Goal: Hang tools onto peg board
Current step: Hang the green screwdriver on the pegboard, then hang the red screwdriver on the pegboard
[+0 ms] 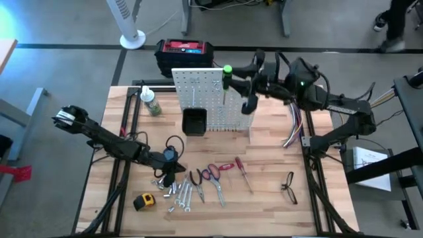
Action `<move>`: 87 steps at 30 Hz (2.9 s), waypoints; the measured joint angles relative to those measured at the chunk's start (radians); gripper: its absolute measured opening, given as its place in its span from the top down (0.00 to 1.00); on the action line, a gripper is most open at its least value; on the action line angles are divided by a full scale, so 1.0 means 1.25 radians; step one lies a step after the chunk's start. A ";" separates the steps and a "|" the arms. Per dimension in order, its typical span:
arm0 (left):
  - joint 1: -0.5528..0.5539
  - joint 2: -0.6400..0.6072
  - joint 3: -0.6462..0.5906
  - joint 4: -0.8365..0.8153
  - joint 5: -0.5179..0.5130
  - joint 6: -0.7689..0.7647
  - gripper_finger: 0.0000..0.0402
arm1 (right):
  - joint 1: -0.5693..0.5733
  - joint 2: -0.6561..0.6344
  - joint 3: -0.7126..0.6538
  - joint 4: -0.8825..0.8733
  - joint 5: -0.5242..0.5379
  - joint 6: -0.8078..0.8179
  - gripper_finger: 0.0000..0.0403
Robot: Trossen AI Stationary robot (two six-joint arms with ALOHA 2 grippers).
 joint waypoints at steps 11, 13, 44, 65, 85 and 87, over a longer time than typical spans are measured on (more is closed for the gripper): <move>-0.033 0.092 0.000 0.038 0.000 -0.037 1.00 | -0.062 0.107 0.215 -0.034 -0.032 -0.008 0.76; -0.033 0.102 0.000 0.047 0.000 -0.037 1.00 | -0.069 0.130 0.246 -0.048 -0.042 0.003 0.75; -0.083 0.139 0.000 0.080 -0.036 -0.047 1.00 | -0.092 0.165 0.277 -0.166 -0.042 0.030 0.76; -0.093 0.138 0.000 0.083 -0.044 -0.041 1.00 | -0.091 0.144 0.143 -0.175 -0.040 0.025 0.70; -0.124 0.138 0.000 0.101 -0.138 -0.046 1.00 | -0.041 -0.093 -0.072 -0.184 0.025 0.050 0.54; -0.124 0.138 0.000 0.101 -0.157 -0.048 1.00 | -0.008 -0.146 -0.139 -0.181 0.027 0.053 0.55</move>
